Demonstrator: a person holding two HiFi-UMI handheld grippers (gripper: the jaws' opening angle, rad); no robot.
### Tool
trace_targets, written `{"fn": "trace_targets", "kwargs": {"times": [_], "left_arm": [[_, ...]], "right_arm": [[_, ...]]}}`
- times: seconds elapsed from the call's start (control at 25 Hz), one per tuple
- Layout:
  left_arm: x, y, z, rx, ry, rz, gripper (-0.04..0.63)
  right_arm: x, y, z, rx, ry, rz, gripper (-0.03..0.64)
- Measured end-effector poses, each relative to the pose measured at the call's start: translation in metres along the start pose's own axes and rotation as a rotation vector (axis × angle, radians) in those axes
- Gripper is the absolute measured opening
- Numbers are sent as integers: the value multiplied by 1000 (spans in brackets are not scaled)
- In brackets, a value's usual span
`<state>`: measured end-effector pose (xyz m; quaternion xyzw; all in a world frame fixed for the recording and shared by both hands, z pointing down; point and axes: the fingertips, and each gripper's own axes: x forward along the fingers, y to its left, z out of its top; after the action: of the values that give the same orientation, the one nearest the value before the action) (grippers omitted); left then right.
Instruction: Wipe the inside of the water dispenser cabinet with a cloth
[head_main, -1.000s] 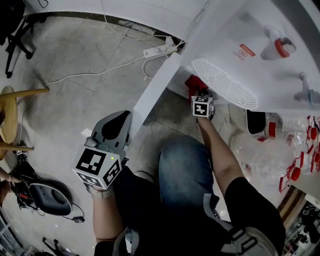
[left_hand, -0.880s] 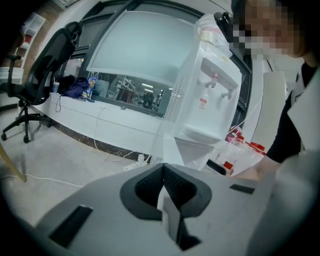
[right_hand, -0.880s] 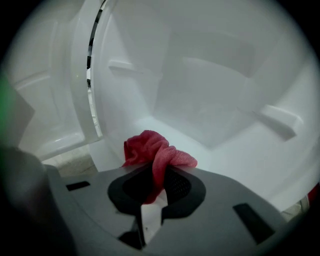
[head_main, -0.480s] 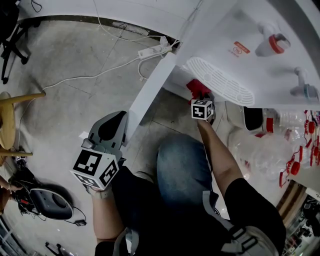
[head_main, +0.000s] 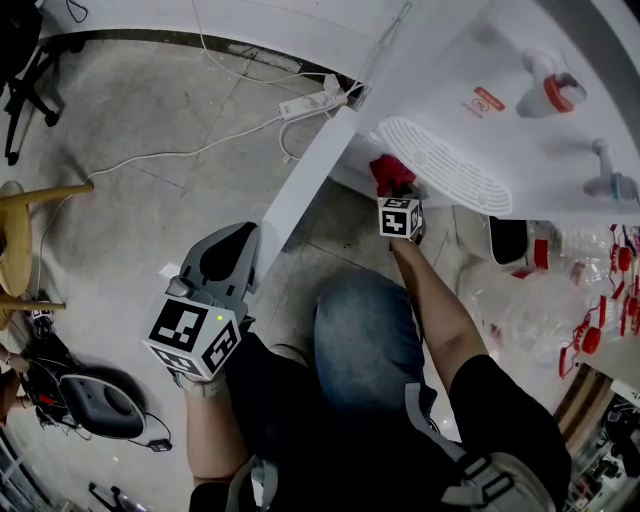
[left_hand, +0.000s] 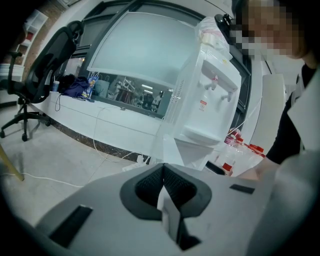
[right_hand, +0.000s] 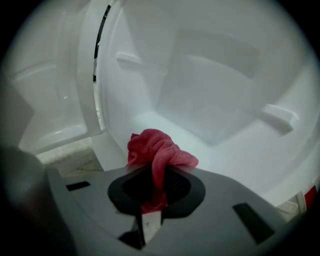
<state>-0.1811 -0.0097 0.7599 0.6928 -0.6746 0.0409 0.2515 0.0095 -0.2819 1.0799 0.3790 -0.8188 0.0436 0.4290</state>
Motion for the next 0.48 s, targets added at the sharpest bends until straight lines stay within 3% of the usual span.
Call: {"fn": "trace_targets", "kwargs": {"times": [0.48], "left_arm": [[0,1,1,-3,-9,8,8]], "right_arm": [[16,47,39,-40,-85,163,46]]}}
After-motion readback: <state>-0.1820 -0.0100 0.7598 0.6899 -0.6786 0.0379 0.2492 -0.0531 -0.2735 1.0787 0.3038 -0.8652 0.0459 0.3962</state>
